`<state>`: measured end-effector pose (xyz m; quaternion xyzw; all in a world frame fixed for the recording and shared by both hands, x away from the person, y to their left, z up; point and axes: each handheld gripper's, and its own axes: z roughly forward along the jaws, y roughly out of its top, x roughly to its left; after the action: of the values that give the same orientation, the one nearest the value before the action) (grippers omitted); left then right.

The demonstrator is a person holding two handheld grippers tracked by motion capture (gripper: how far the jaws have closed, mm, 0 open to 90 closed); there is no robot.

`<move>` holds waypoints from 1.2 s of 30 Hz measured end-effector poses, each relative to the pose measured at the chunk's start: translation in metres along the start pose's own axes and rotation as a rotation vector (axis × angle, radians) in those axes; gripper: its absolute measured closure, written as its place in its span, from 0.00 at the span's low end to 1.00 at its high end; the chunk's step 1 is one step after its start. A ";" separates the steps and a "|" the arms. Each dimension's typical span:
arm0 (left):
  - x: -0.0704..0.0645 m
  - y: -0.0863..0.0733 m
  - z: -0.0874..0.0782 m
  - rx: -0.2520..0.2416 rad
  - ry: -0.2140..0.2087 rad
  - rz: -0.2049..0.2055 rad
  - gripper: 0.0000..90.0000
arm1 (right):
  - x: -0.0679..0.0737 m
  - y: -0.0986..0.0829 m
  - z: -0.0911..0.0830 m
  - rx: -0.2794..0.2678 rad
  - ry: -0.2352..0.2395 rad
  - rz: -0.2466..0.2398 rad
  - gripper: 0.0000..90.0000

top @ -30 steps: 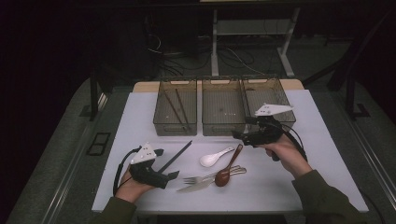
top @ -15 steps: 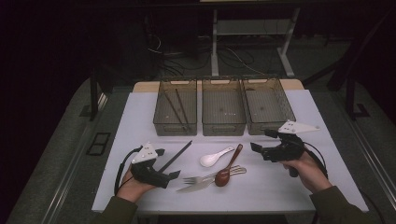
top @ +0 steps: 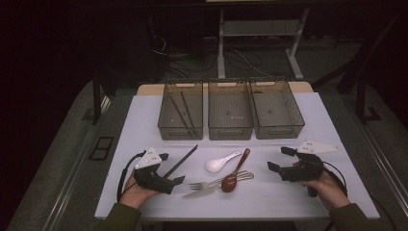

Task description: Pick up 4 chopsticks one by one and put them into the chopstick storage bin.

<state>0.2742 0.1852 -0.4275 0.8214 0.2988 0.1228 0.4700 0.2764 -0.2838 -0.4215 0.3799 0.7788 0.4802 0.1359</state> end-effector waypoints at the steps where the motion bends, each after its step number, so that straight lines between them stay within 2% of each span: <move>1: 0.000 0.000 0.000 0.000 0.001 0.001 0.00 | 0.000 -0.002 -0.001 0.003 -0.001 0.002 0.19; 6: 0.000 0.001 0.000 0.008 0.011 0.000 0.00 | 0.000 -0.014 -0.004 0.033 -0.011 -0.023 0.19; 10: 0.000 0.002 -0.001 0.012 0.013 0.001 0.01 | 0.000 -0.024 -0.008 0.041 -0.009 -0.006 0.19; 15: 0.006 0.003 -0.006 0.027 0.029 -0.001 0.06 | 0.001 -0.028 -0.012 0.042 -0.013 -0.008 0.19; 24: 0.018 0.000 -0.018 0.073 0.046 -0.022 0.29 | 0.001 -0.029 -0.012 0.045 -0.008 -0.011 0.19; 27: 0.023 -0.002 -0.022 0.080 0.037 -0.027 0.38 | 0.001 -0.030 -0.012 0.050 -0.007 -0.014 0.19; 28: 0.023 -0.003 -0.022 0.077 0.036 -0.041 0.41 | 0.001 -0.030 -0.012 0.050 -0.007 -0.014 0.19; 36: 0.029 -0.013 -0.026 0.130 0.009 -0.056 0.61 | 0.002 -0.030 -0.010 0.062 0.002 -0.024 0.19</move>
<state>0.2802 0.2258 -0.4272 0.8409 0.3310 0.0936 0.4177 0.2554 -0.2963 -0.4416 0.3738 0.7981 0.4545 0.1289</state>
